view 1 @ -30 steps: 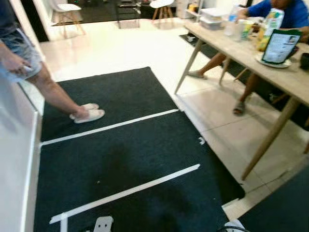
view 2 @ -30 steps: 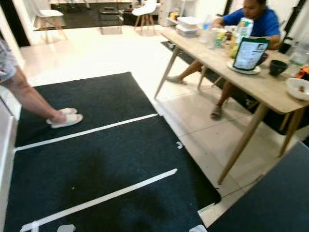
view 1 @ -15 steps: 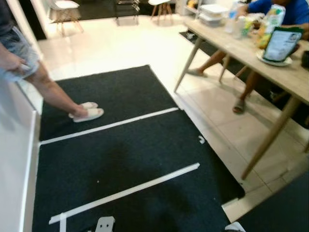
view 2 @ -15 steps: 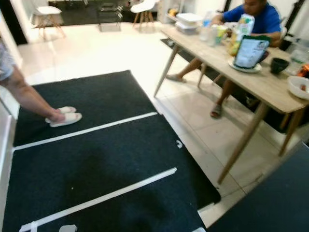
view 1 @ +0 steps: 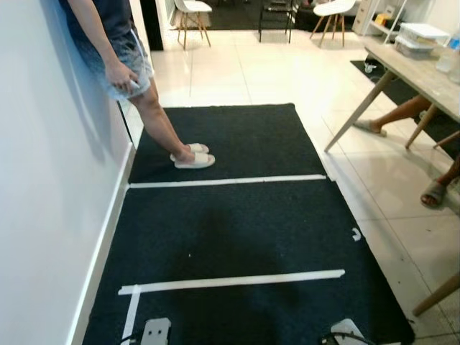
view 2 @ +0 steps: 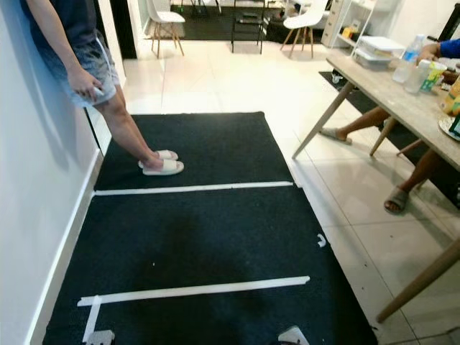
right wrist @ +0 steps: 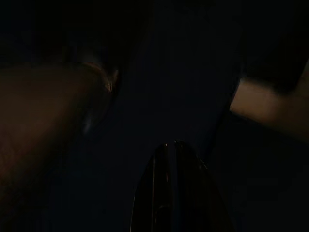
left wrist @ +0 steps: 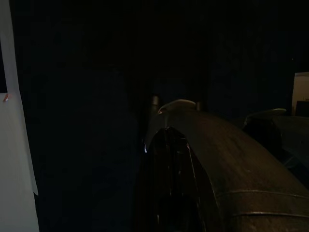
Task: Restocking fridge
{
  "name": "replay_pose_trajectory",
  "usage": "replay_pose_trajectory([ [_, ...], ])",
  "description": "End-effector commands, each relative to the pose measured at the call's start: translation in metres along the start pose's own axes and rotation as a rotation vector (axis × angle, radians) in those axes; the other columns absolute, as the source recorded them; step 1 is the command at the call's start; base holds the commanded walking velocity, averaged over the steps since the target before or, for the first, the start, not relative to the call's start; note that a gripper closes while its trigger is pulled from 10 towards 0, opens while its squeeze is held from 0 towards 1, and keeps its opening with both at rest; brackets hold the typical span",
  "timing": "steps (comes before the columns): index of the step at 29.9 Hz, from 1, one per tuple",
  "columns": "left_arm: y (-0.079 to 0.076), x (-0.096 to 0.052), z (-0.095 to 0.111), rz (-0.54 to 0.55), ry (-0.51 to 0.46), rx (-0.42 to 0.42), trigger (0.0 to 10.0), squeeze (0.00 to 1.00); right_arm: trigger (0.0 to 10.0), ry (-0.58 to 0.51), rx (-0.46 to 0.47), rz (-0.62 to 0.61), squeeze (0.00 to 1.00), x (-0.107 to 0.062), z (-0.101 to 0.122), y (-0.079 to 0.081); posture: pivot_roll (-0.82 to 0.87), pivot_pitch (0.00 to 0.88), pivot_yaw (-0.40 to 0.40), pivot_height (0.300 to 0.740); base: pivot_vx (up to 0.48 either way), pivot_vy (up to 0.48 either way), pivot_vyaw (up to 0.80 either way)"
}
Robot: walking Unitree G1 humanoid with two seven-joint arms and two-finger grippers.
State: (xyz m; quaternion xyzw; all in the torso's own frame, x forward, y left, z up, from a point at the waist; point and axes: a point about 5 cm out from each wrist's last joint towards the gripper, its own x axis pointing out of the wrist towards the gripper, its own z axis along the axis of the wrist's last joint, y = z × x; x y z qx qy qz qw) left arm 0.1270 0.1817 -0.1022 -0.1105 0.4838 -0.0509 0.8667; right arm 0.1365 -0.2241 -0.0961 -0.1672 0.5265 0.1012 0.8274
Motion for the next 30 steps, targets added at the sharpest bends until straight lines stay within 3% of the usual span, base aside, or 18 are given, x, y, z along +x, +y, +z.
replay_pose_trajectory([
  [1, -0.0025, -0.0021, -0.0151, -0.002, 0.061, -0.005, 10.0, 0.0, 10.0, 0.012, -0.004, -0.001, 0.0, -0.0003, -0.0029, 0.0004, -0.04, 0.097, -0.054, 0.74, 0.0, 0.0, 0.0],
  [9, -0.003, -0.0016, -0.0128, -0.014, 0.052, 0.012, 10.0, 0.0, 10.0, 0.008, -0.004, 0.0, 0.0, -0.0001, -0.0021, 0.0014, -0.04, 0.091, -0.054, 0.74, 0.0, 0.0, 0.0],
  [30, -0.0002, -0.0029, -0.0139, -0.005, 0.057, 0.031, 10.0, 0.0, 10.0, 0.01, -0.017, 0.007, 0.0, -0.0003, -0.0036, 0.0022, -0.04, 0.092, -0.056, 0.74, 0.273, 0.0, 0.0],
])
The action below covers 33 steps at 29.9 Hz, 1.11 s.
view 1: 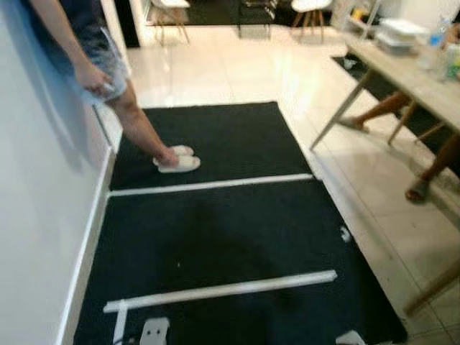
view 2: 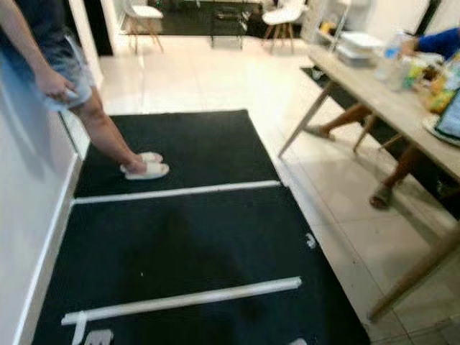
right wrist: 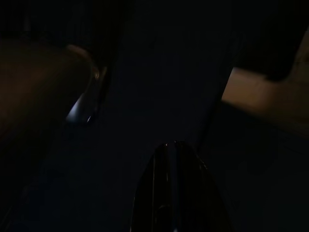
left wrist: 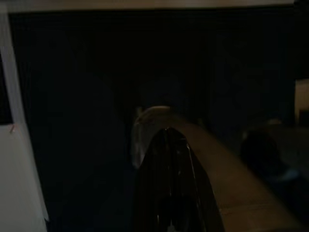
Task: Restocking fridge
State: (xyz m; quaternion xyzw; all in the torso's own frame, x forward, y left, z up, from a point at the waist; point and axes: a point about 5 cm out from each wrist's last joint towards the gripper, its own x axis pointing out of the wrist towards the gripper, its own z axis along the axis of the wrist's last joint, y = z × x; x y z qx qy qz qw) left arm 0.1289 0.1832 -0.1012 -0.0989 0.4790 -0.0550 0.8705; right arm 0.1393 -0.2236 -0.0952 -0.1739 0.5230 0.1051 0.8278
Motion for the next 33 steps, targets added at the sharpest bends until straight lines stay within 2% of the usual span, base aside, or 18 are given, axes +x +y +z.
replay_pose_trajectory([
  [1, -0.0018, -0.0029, -0.0161, -0.009, 0.067, 0.008, 10.0, 0.0, 10.0, 0.016, -0.002, 0.009, 0.0, -0.0008, -0.0062, 0.0026, -0.04, 0.088, -0.059, 0.74, 0.304, 0.0, 0.0],
  [14, -0.0013, -0.003, -0.0159, -0.009, 0.067, 0.015, 10.0, 0.0, 10.0, 0.014, 0.0, 0.005, 0.0, -0.0007, -0.0052, 0.0016, -0.04, 0.088, -0.056, 0.74, 0.313, 0.0, 0.0],
  [18, -0.0008, -0.0033, -0.0161, -0.008, 0.068, 0.015, 10.0, 0.0, 10.0, 0.028, 0.038, -0.002, 0.0, -0.0007, -0.0073, 0.002, -0.04, 0.091, -0.054, 0.74, 0.319, 0.0, 0.0],
  [28, -0.0006, -0.0036, -0.0169, -0.007, 0.069, 0.014, 10.0, 0.0, 10.0, 0.032, 0.036, 0.001, 0.0, -0.0007, -0.0079, 0.0028, -0.04, 0.094, -0.053, 0.74, 0.317, 0.0, -0.73],
  [33, -0.0008, -0.0035, -0.0166, -0.009, 0.068, 0.014, 10.0, 0.0, 10.0, 0.024, 0.027, -0.007, 0.0, -0.0006, -0.0064, 0.0021, -0.04, 0.096, -0.053, 0.74, 0.32, 0.0, 0.0],
])
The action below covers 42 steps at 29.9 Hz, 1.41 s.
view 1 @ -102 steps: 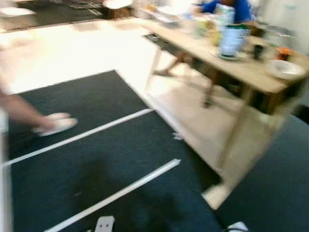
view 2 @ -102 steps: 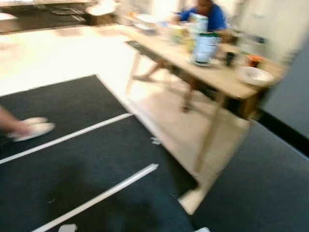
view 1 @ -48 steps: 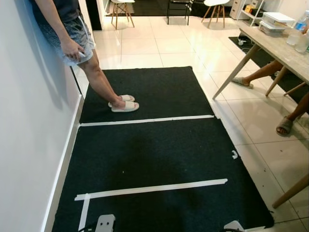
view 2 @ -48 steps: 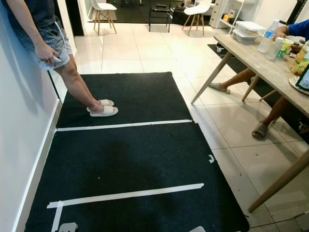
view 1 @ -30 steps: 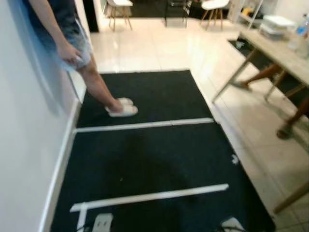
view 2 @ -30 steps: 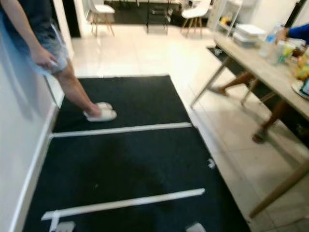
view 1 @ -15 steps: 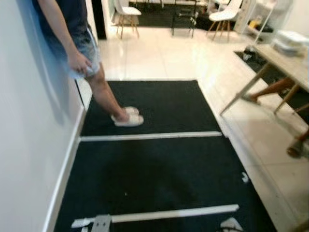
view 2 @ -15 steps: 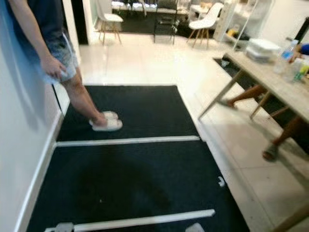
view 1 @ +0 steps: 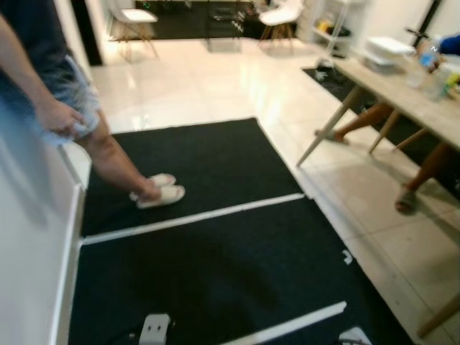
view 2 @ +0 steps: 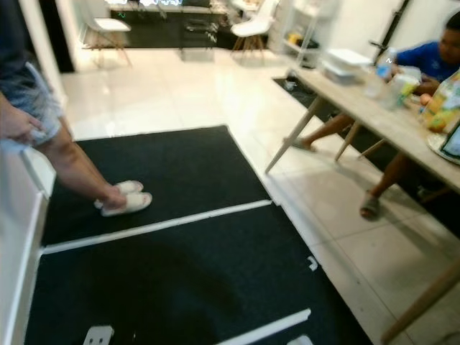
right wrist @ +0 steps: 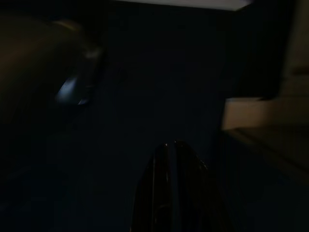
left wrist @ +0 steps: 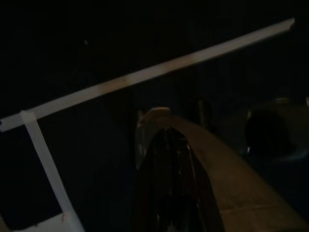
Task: Restocking fridge
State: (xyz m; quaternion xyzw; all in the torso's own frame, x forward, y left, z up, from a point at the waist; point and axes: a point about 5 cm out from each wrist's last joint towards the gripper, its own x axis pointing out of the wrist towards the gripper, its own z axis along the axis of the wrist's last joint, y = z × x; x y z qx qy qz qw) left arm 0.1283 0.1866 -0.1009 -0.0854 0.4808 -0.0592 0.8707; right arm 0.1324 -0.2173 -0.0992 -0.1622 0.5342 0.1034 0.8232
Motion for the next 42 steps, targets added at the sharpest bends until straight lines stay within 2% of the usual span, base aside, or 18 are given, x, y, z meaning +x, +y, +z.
replay_pose_trajectory([
  [1, -0.0044, -0.0022, -0.0164, -0.016, 0.063, -0.013, 10.0, 0.0, 10.0, 0.003, 0.006, -0.021, 0.0, -0.0012, -0.0015, -0.0069, -0.04, 0.096, -0.053, 0.74, 0.319, 0.0, 0.0],
  [19, -0.0058, -0.0019, -0.0167, -0.019, 0.062, -0.014, 10.0, 0.0, 10.0, 0.025, -0.014, -0.018, 0.0, -0.001, -0.0033, -0.0059, -0.04, 0.098, -0.053, 0.74, 0.32, 0.0, 0.0],
  [42, -0.0049, -0.0026, -0.0183, -0.017, 0.067, -0.012, 10.0, 0.0, 10.0, 0.043, -0.013, -0.016, 0.0, -0.0011, -0.0055, -0.0054, -0.04, 0.097, -0.054, 0.74, 0.323, 0.0, -0.77],
])
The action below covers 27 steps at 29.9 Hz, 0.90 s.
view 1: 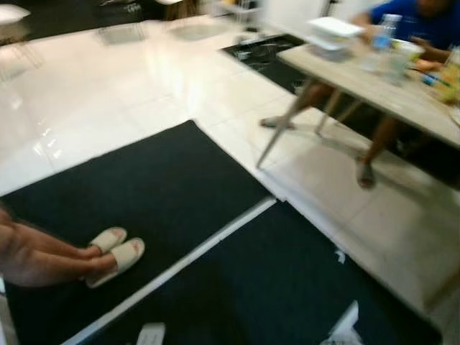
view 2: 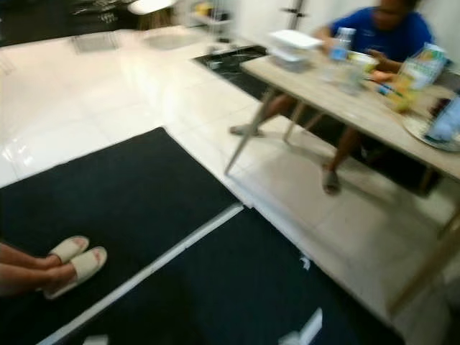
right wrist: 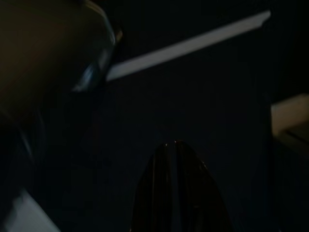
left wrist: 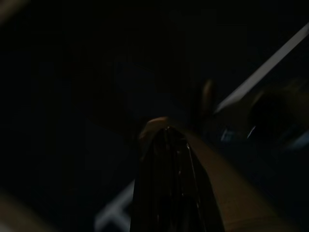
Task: Restocking fridge
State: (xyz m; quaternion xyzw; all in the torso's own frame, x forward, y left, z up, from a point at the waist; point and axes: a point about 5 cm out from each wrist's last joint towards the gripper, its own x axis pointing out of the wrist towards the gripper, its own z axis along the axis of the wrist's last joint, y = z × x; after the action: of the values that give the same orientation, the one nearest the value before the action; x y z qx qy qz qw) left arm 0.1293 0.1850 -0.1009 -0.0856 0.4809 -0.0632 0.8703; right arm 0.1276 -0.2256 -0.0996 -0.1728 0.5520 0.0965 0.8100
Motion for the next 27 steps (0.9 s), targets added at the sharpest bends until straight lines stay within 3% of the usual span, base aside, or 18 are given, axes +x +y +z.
replay_pose_trajectory([
  [1, -0.0032, -0.0034, -0.0191, -0.01, 0.066, -0.016, 10.0, 0.0, 10.0, -0.005, -0.003, -0.002, 0.0, 0.0003, 0.002, 0.0004, -0.04, 0.097, -0.054, 0.74, 0.322, 0.0, -0.77],
  [27, -0.0032, -0.0028, -0.0167, -0.013, 0.06, -0.012, 10.0, 0.0, 10.0, 0.003, -0.004, -0.033, 0.0, 0.0001, 0.001, -0.0019, -0.04, 0.099, -0.051, 0.74, 0.32, 0.0, -0.74],
])
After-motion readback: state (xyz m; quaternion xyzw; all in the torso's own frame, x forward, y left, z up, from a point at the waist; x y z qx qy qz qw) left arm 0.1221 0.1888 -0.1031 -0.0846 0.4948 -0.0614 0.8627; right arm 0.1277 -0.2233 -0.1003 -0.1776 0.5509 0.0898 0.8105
